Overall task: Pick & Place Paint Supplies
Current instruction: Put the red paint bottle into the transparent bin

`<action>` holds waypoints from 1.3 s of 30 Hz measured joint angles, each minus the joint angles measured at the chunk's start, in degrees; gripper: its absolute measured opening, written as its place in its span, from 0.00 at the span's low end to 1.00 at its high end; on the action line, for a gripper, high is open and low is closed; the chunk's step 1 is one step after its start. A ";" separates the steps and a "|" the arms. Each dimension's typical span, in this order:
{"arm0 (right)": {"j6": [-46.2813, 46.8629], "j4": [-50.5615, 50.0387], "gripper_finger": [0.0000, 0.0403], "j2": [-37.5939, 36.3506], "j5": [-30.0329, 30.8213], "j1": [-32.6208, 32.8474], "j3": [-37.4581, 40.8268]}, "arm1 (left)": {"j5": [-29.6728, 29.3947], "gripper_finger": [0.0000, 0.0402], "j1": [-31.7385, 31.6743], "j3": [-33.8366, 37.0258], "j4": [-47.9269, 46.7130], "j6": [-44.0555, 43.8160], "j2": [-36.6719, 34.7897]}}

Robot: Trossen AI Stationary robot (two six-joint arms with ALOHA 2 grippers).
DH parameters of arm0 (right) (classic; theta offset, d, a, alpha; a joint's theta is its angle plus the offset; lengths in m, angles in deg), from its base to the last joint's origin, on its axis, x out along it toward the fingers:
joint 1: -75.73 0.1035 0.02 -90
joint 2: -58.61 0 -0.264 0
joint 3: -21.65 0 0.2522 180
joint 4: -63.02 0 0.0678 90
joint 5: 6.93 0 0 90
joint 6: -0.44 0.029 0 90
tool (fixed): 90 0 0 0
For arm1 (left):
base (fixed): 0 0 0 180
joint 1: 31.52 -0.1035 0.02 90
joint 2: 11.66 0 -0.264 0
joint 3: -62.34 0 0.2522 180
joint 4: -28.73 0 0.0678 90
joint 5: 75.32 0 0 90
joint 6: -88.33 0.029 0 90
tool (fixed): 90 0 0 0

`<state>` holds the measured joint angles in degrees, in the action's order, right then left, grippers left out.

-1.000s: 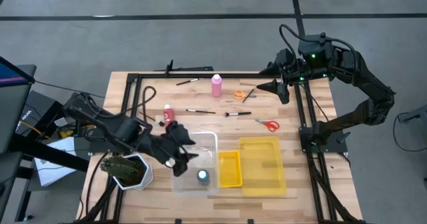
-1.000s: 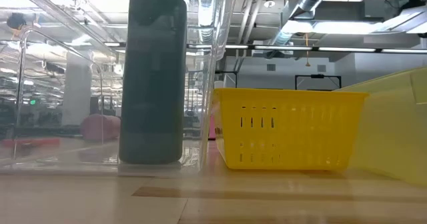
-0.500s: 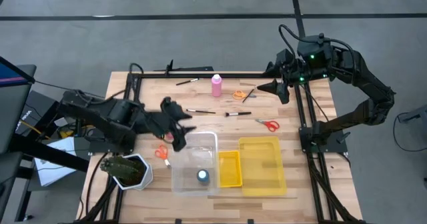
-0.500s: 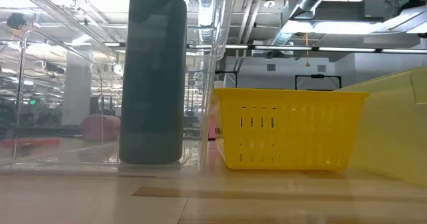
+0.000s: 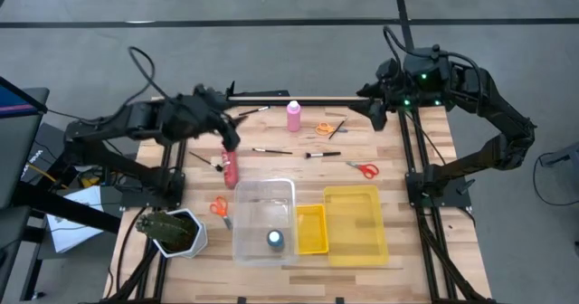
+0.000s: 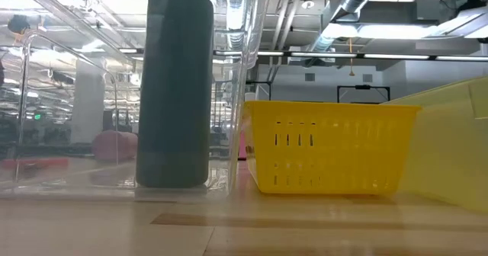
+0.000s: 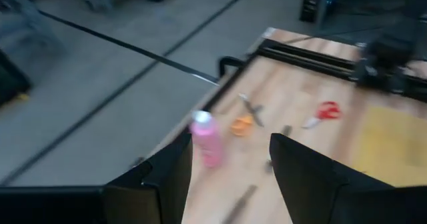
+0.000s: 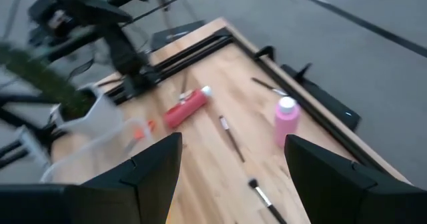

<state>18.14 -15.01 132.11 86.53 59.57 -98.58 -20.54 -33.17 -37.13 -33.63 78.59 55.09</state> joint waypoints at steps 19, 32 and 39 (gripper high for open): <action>5.01 1.20 0.65 0.00 4.37 -6.40 0.00 | 4.37 0.45 -24.48 -0.02 -0.11 18.66 -0.12; 1.17 4.42 0.65 0.00 2.98 -10.76 0.00 | 7.17 0.45 -32.88 0.00 -6.41 -5.98 10.56; 0.29 4.34 0.65 0.00 0.84 -12.12 0.00 | 9.30 0.45 -34.99 0.00 -6.93 -14.10 14.14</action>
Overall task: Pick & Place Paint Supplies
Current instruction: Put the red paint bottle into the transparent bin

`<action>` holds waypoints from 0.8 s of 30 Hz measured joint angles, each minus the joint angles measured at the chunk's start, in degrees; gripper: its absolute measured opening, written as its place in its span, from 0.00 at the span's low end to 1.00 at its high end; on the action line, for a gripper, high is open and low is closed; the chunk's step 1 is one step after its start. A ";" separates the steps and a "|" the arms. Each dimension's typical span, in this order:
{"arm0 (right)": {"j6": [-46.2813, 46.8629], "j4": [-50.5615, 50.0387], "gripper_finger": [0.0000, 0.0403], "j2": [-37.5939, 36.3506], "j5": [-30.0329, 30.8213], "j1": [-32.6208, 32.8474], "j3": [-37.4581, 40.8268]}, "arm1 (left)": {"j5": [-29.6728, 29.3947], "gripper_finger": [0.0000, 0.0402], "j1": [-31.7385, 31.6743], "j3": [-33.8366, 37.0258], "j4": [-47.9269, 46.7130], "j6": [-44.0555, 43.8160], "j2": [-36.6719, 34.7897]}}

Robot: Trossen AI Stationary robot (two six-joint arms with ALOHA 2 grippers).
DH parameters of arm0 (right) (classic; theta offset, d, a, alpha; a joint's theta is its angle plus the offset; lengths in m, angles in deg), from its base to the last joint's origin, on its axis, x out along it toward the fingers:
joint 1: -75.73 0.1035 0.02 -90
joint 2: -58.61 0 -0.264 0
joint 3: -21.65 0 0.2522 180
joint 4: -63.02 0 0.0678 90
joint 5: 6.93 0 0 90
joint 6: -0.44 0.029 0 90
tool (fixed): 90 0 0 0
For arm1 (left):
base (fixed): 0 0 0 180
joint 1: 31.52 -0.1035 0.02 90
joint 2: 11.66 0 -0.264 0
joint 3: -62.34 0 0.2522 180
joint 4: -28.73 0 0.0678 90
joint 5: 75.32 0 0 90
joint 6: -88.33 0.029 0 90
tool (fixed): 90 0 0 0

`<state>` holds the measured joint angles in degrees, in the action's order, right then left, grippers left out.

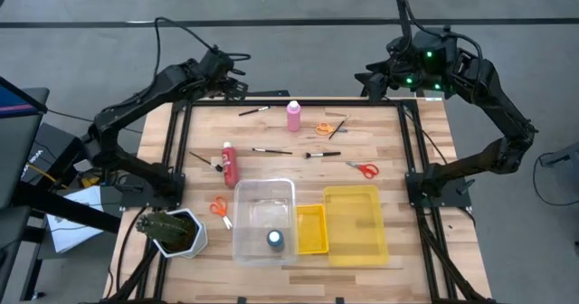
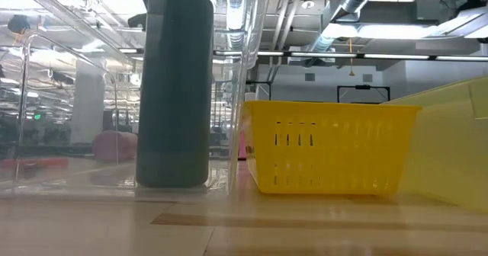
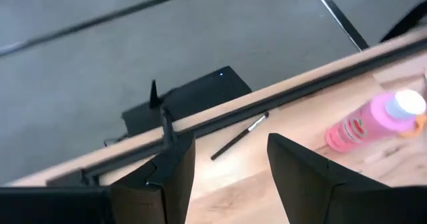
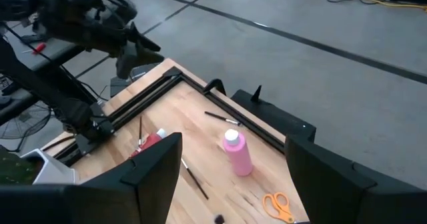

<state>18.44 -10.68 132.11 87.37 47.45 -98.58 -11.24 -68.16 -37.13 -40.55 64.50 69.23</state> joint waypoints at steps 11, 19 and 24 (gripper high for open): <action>0.00 -0.01 0.65 0.00 0.02 -0.02 0.00 | 14.76 0.47 -8.64 -0.02 -3.56 -6.07 4.75; -0.01 -0.01 0.65 0.00 0.02 -0.02 0.00 | 17.34 0.66 -8.61 0.00 -11.35 -9.51 11.56; 0.00 -0.44 0.65 0.00 0.02 -0.02 0.00 | 16.84 0.79 -7.02 0.05 -13.17 -14.71 12.98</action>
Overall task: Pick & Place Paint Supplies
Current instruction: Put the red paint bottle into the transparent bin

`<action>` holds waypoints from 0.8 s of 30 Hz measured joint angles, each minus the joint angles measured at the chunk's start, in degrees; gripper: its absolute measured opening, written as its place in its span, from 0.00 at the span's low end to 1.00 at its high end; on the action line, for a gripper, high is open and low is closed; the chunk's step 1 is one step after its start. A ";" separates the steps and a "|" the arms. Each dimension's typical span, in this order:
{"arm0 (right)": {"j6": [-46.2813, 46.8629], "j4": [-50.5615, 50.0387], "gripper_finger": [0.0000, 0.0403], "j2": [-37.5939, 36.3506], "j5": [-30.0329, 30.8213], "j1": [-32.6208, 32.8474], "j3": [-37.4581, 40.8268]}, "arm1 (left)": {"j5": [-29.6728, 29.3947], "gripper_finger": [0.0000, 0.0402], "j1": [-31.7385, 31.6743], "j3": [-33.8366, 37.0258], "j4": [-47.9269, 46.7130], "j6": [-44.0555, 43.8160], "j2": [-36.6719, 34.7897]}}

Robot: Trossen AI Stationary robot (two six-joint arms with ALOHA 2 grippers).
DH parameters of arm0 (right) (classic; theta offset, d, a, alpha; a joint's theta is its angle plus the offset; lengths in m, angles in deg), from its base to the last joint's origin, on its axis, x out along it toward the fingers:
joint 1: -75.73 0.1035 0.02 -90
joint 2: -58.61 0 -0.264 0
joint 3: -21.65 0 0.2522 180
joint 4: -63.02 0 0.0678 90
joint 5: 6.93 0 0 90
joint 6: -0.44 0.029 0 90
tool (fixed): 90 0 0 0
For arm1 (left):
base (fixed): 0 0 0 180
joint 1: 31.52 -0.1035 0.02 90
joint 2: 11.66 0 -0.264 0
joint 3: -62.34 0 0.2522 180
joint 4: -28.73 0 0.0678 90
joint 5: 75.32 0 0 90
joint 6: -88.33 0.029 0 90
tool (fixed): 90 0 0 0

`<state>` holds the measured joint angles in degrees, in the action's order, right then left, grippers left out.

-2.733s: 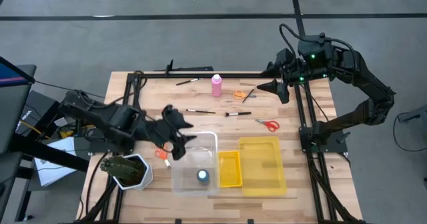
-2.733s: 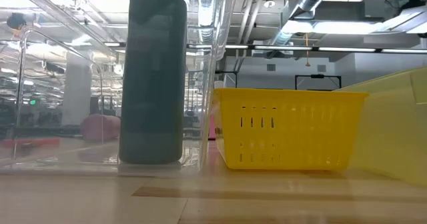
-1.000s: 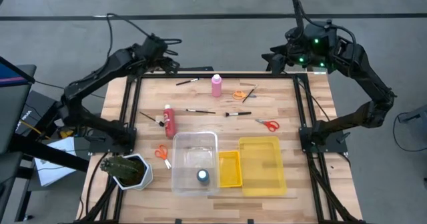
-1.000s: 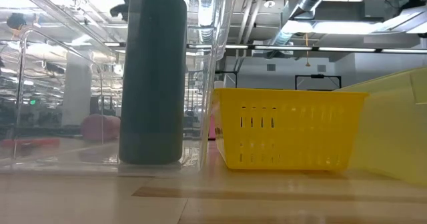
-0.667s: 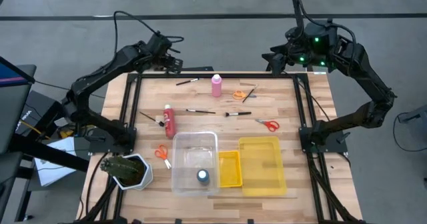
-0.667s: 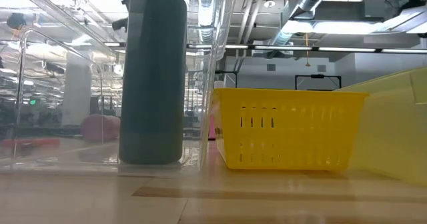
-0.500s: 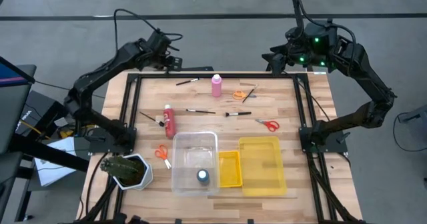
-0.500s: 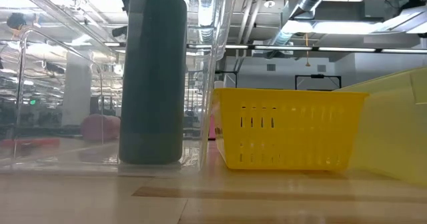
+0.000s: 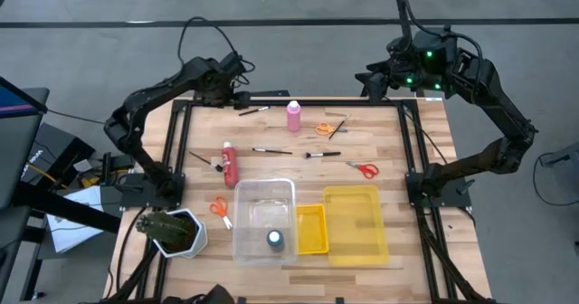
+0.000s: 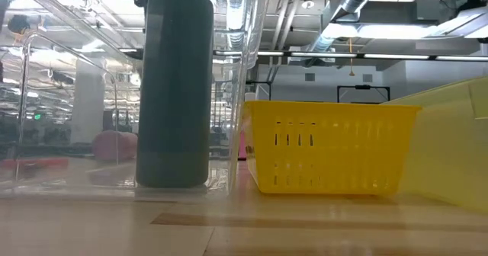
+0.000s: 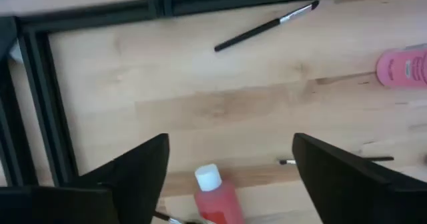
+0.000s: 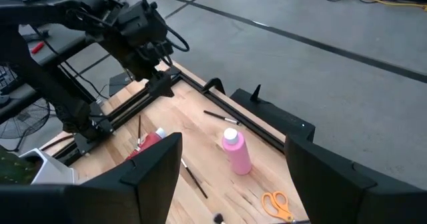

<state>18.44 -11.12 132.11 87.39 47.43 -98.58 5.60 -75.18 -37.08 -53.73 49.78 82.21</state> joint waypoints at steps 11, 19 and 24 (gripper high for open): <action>0.44 -1.13 0.65 0.00 0.00 0.15 0.00 | 0.61 0.85 0.57 14.23 2.51 -9.98 -2.73; 0.44 -1.12 0.65 0.00 0.00 0.13 0.00 | 5.25 0.80 0.97 25.57 12.81 -16.33 -6.14; 0.44 -1.11 0.65 0.00 0.00 0.14 0.00 | 6.58 0.78 1.36 30.11 16.90 -17.86 -6.41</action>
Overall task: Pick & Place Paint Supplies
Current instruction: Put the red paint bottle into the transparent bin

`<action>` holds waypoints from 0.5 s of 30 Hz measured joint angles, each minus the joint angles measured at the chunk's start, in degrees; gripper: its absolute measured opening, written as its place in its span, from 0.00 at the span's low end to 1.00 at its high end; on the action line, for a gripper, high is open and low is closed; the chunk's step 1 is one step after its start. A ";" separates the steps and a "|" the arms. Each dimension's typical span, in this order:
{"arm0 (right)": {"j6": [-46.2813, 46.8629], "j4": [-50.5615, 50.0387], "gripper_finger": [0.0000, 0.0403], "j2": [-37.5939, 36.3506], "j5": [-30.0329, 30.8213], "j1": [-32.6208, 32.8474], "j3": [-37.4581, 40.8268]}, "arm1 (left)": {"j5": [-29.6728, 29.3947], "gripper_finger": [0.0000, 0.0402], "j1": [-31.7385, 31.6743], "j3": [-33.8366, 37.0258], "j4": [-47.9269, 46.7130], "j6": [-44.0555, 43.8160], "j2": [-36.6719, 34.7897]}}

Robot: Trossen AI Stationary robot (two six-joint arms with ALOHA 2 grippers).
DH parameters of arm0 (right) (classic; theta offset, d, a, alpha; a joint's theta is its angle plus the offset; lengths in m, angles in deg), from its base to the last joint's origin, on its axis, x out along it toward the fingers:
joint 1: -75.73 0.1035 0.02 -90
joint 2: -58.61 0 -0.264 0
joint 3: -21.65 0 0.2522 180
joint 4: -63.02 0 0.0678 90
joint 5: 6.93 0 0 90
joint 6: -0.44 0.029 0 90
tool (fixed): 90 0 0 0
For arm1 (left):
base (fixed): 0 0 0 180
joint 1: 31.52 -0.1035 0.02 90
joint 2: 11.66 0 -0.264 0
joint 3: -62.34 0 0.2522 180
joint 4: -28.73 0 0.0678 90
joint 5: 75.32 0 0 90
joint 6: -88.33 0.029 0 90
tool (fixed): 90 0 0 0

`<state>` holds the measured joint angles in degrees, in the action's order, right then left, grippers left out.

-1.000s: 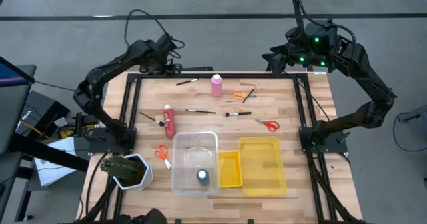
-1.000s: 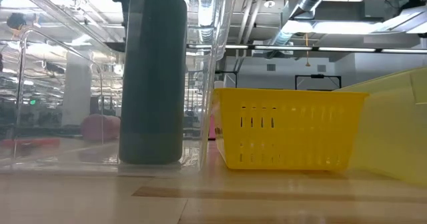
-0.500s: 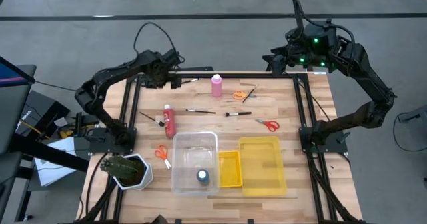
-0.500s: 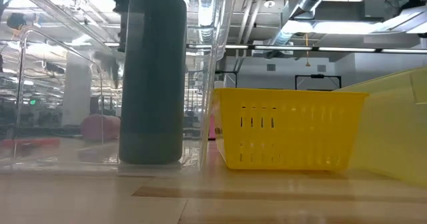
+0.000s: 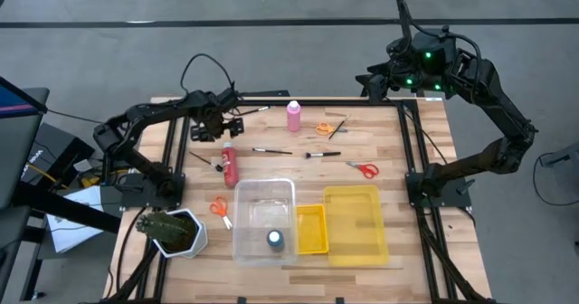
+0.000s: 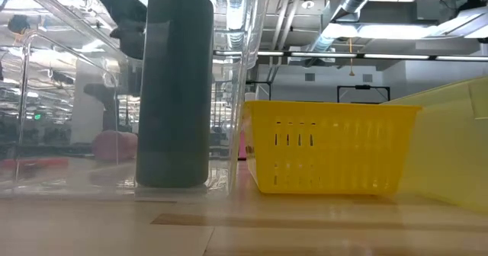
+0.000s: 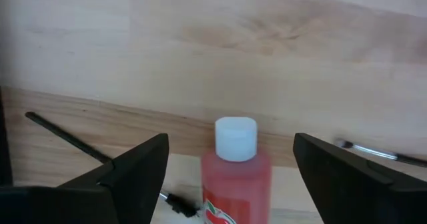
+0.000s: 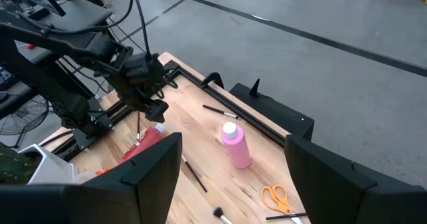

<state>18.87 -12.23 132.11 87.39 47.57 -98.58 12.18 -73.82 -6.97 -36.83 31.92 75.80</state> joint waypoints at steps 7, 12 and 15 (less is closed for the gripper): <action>0.00 -0.01 0.65 0.00 0.00 0.00 0.00 | 0.80 0.77 0.61 4.06 6.64 -1.37 0.00; 0.00 -0.47 0.65 0.00 0.00 0.01 0.00 | 0.87 0.77 0.63 5.64 8.47 -1.40 0.00; 0.00 -0.72 0.65 0.00 0.00 -0.01 0.00 | 0.87 0.77 0.63 7.08 10.33 -1.45 0.00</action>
<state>18.87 -12.95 132.11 87.39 47.56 -98.58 13.05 -73.19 0.11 -26.50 30.47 75.80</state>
